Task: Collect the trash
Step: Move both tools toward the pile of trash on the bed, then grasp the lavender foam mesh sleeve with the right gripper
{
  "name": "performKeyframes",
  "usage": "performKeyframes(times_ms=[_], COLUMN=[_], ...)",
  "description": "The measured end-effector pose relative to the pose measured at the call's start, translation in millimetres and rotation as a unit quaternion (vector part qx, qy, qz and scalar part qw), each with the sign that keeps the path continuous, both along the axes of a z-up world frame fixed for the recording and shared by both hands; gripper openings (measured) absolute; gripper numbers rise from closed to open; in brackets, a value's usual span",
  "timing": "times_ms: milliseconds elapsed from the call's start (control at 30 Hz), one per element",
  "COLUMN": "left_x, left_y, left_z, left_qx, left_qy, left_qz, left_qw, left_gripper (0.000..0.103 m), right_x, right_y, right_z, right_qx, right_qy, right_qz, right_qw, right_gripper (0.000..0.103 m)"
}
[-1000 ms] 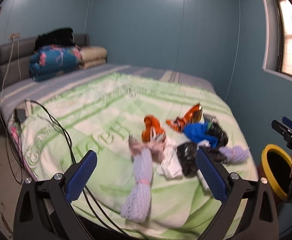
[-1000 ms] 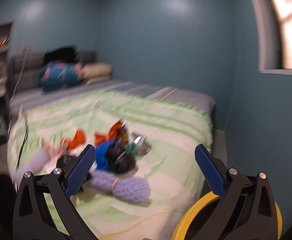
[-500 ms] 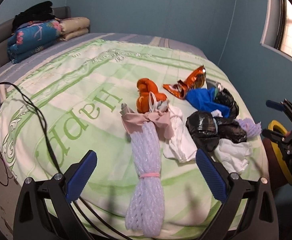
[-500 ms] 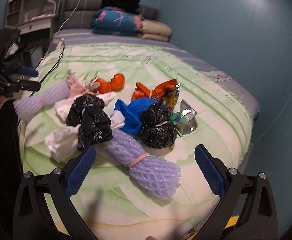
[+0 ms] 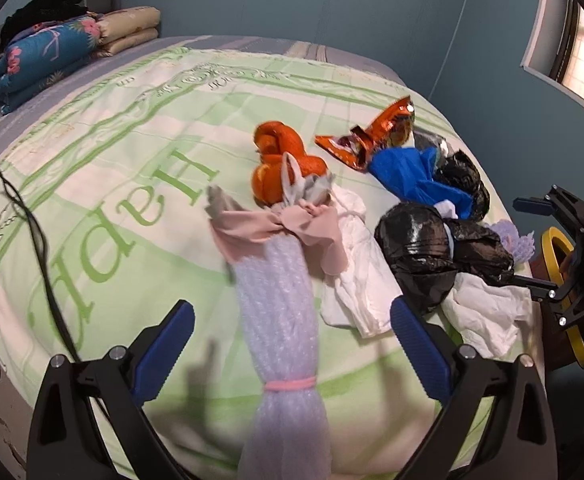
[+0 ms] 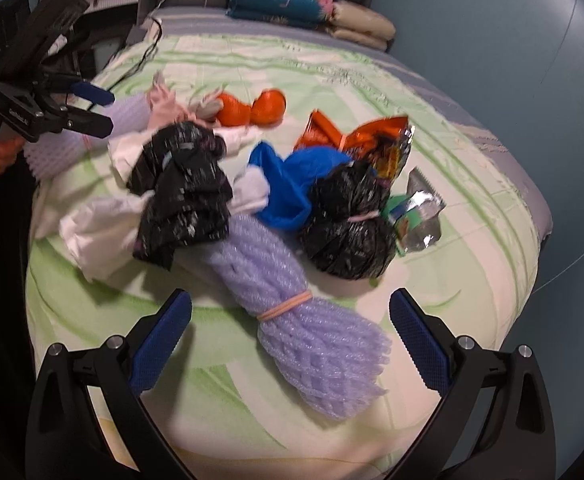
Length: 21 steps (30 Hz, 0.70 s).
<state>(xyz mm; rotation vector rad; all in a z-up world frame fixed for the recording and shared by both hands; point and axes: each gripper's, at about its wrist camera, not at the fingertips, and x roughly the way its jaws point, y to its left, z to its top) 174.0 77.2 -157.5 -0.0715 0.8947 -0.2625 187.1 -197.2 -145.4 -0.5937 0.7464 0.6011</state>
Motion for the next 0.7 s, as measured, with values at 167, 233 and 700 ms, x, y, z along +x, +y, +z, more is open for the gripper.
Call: performKeyframes(times_ms=[167,233,700], left_x=[10,12,-4], left_y=[-6,-10,1], left_z=[-12,-16,-5], left_qx=[-0.016,-0.013,-0.027], left_qy=[0.029,0.036,0.024], left_qz=[-0.005,-0.005,0.006], left_qw=[0.9994,0.9993,0.9993], left_gripper=[0.073,0.062,0.026], right_x=[12,14,9], right_y=[-5,-5,1], right_z=[-5,-6,3], right_qx=[0.002,-0.001,0.006], right_qy=[0.018,0.021,0.038], right_qz=[-0.027,-0.031,-0.041], right_qw=[0.999,0.999,0.998], right_gripper=[0.076,0.071,0.033])
